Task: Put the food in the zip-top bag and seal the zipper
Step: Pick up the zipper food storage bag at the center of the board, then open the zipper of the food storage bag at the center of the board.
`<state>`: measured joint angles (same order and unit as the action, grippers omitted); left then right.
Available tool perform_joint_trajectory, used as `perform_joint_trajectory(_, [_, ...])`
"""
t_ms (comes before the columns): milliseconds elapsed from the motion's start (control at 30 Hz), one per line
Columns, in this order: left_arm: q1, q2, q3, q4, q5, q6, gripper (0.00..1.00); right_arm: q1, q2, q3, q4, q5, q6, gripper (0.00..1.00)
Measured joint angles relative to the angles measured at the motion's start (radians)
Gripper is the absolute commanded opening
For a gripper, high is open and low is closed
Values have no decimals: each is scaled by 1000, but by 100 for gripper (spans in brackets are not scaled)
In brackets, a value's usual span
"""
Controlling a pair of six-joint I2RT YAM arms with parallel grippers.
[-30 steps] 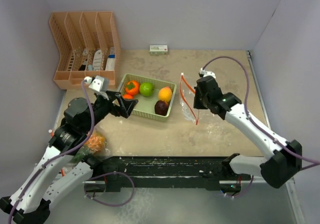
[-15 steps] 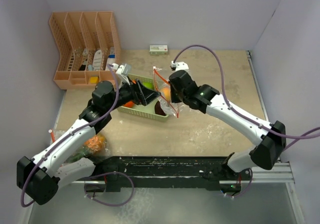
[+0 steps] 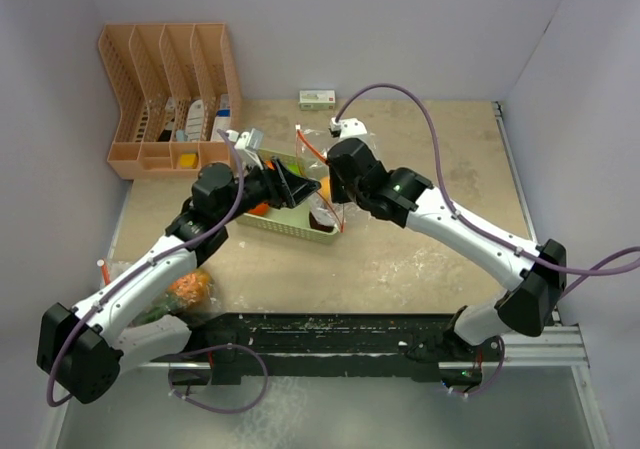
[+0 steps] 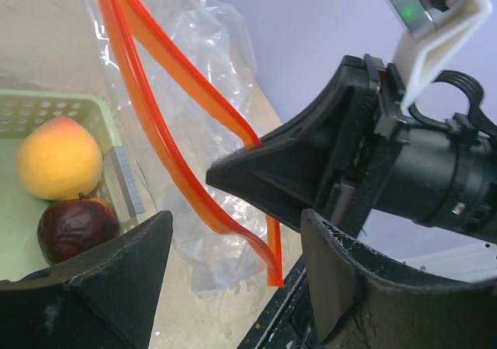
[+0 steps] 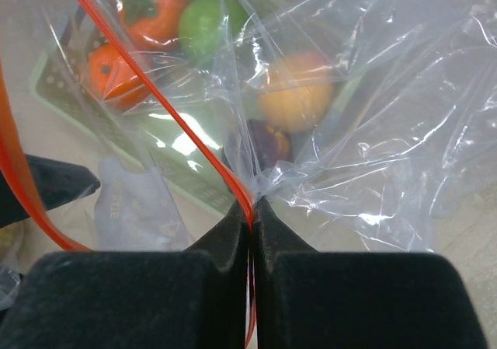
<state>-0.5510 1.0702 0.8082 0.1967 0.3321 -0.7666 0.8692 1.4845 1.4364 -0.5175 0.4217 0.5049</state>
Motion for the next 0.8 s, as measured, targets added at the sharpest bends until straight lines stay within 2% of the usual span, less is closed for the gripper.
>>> perform_joint_trajectory(233, [0,39,-2,1,-31,3,57,38,0,5,2,5,-13,0])
perform_joint_trajectory(267, [0,45,-2,1,-31,4,52,45,-2,6,3,5,-15,0])
perform_joint_trajectory(367, [0,67,-2,1,-38,9,22,60,-9,6,5,5,-23,0])
perform_joint_trajectory(433, [0,77,-2,1,-43,14,11,64,-18,6,6,5,-26,0])
perform_joint_trajectory(533, [0,80,-2,-3,-48,28,4,67,-39,6,6,10,-26,0])
perform_joint_trajectory(633, [0,72,0,-35,-60,53,2,67,-69,3,2,40,-10,0])
perform_joint_trajectory(800, [-1,-9,19,-220,-137,134,3,66,-108,-2,-36,141,51,0])
